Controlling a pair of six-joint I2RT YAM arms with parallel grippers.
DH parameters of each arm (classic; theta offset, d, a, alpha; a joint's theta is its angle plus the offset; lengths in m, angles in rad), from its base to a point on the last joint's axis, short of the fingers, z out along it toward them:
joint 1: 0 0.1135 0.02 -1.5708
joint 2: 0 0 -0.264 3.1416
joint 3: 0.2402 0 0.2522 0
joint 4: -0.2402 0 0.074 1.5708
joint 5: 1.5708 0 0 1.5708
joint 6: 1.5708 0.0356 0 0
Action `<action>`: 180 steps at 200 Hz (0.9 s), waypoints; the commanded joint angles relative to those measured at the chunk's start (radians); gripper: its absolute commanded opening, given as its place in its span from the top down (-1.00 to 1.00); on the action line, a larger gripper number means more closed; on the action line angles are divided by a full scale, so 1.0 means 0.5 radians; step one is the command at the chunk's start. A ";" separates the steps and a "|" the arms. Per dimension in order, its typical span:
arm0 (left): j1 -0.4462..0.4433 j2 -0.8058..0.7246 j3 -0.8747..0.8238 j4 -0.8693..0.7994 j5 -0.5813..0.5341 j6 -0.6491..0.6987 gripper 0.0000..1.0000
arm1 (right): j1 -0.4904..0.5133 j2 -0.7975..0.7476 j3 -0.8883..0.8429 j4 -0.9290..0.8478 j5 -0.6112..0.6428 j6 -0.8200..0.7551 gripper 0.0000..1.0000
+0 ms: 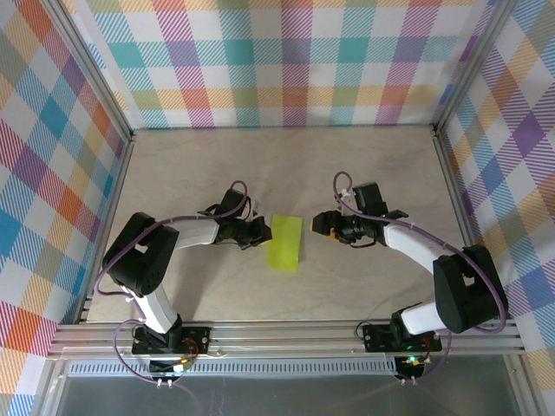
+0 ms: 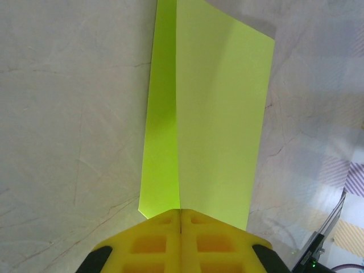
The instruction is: Fold a paper plane with a square sheet of paper (fold left side to right side)
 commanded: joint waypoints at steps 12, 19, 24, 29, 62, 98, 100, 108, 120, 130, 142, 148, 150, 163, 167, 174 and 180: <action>-0.022 -0.124 -0.064 0.019 -0.016 -0.141 1.00 | 0.215 -0.142 0.006 -0.144 0.241 -0.183 -0.27; -0.027 -0.131 -0.072 0.018 -0.024 -0.167 1.00 | 0.294 -0.163 0.004 -0.159 0.322 -0.206 -0.26; -0.029 -0.137 -0.076 0.019 -0.030 -0.188 1.00 | 0.352 -0.178 -0.001 -0.162 0.399 -0.221 -0.26; -0.034 -0.141 -0.080 0.017 -0.034 -0.207 1.00 | 0.414 -0.194 -0.004 -0.164 0.470 -0.231 -0.25; -0.044 -0.145 -0.099 0.025 -0.051 -0.315 1.00 | 0.883 -0.178 0.009 -0.157 0.979 -0.358 -0.25; -0.056 -0.151 -0.104 0.015 -0.047 -0.367 1.00 | 1.324 -0.029 0.059 -0.108 1.439 -0.539 -0.29; -0.056 -0.151 -0.104 0.012 -0.047 -0.369 1.00 | 1.340 -0.023 0.060 -0.102 1.457 -0.550 -0.29; -0.056 -0.152 -0.103 0.011 -0.044 -0.378 1.00 | 1.408 0.008 0.060 -0.067 1.527 -0.594 -0.30; -0.059 -0.151 -0.097 0.002 -0.040 -0.386 1.00 | 1.502 0.061 0.074 -0.028 1.624 -0.669 -0.32; -0.062 -0.149 -0.094 -0.007 -0.037 -0.389 1.00 | 1.570 0.116 0.097 -0.021 1.718 -0.726 -0.34; -0.064 -0.147 -0.086 -0.021 -0.040 -0.394 1.00 | 1.631 0.188 0.136 -0.022 1.822 -0.788 -0.38; -0.065 -0.145 -0.084 -0.025 -0.040 -0.394 1.00 | 1.645 0.221 0.155 -0.019 1.857 -0.807 -0.39; -0.065 -0.146 -0.083 -0.024 -0.038 -0.394 1.00 | 1.648 0.233 0.160 -0.019 1.865 -0.813 -0.40; -0.068 -0.148 -0.083 -0.034 -0.040 -0.396 1.00 | 1.652 0.298 0.201 0.000 1.880 -0.856 -0.40; -0.069 -0.148 -0.085 -0.034 -0.040 -0.397 1.00 | 1.652 0.319 0.217 0.005 1.882 -0.868 -0.40; -0.069 -0.150 -0.081 -0.036 -0.036 -0.397 1.00 | 1.651 0.358 0.244 0.009 1.894 -0.889 -0.40; -0.071 -0.151 -0.080 -0.040 -0.039 -0.398 1.00 | 1.653 0.390 0.272 0.014 1.907 -0.910 -0.40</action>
